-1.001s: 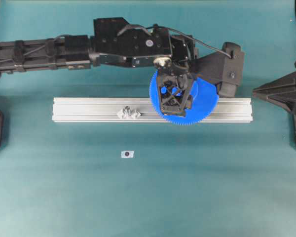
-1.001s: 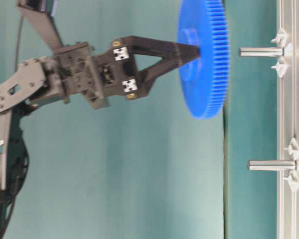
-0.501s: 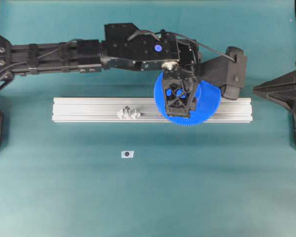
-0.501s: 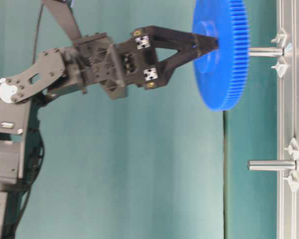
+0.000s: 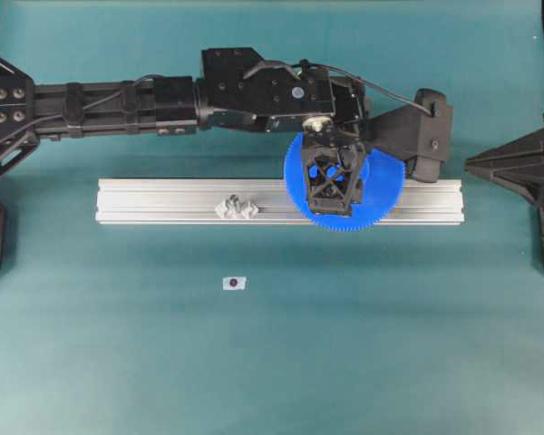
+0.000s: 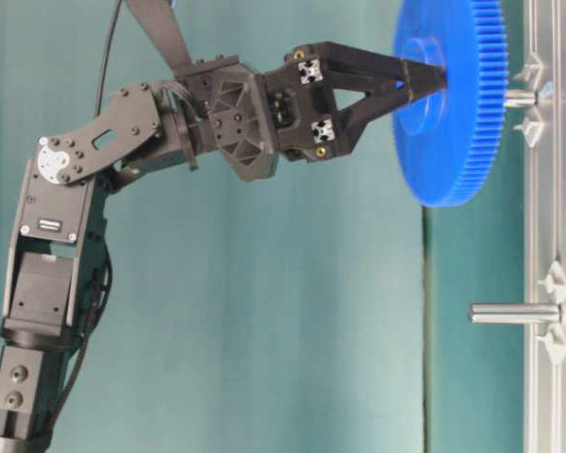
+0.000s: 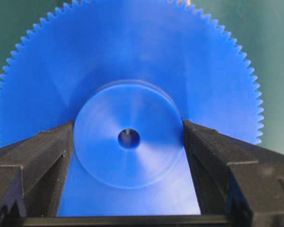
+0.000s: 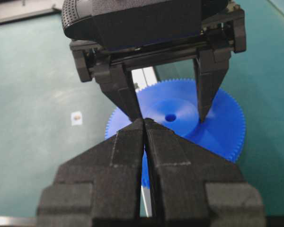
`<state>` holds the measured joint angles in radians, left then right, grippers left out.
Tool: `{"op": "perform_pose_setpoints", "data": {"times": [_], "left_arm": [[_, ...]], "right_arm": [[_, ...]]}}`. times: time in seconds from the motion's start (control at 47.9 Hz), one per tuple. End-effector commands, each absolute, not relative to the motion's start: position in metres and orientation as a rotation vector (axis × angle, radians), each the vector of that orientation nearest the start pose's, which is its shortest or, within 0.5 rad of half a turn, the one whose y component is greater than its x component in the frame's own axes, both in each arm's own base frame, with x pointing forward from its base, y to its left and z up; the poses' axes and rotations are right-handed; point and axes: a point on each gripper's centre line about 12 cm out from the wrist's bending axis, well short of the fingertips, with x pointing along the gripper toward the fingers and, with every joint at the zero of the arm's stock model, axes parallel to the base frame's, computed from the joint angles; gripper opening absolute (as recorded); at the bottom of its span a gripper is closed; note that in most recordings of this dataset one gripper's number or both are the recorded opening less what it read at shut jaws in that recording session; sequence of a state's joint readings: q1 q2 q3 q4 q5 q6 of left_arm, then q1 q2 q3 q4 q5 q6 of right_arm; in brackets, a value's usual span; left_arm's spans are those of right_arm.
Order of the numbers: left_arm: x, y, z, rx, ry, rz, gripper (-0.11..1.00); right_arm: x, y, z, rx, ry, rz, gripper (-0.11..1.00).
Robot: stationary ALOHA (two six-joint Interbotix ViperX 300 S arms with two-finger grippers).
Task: Insert the large gear onto the shaft.
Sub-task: 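Align the gear's center hole with the shaft tip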
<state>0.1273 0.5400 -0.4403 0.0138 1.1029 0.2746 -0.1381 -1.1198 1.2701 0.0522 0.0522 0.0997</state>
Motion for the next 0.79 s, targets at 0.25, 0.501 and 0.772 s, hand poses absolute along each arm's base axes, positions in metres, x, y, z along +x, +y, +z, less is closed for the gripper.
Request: {"op": "perform_pose_setpoints", "data": {"times": [0.25,0.501,0.772], "left_arm": [[0.534,0.072,0.220,0.165,1.192,-0.033,0.77],[0.526,0.073,0.220,0.148,1.206,-0.025,0.77],[0.536,0.077,0.213,0.151,1.164,-0.012,0.77]], "right_arm": [[0.168,-0.024,0.247,0.171,0.180,-0.155,0.08],[0.168,-0.024,0.246,0.173,0.181,-0.155,0.08],[0.168,-0.024,0.247,0.173,0.181,-0.155,0.08]]}}
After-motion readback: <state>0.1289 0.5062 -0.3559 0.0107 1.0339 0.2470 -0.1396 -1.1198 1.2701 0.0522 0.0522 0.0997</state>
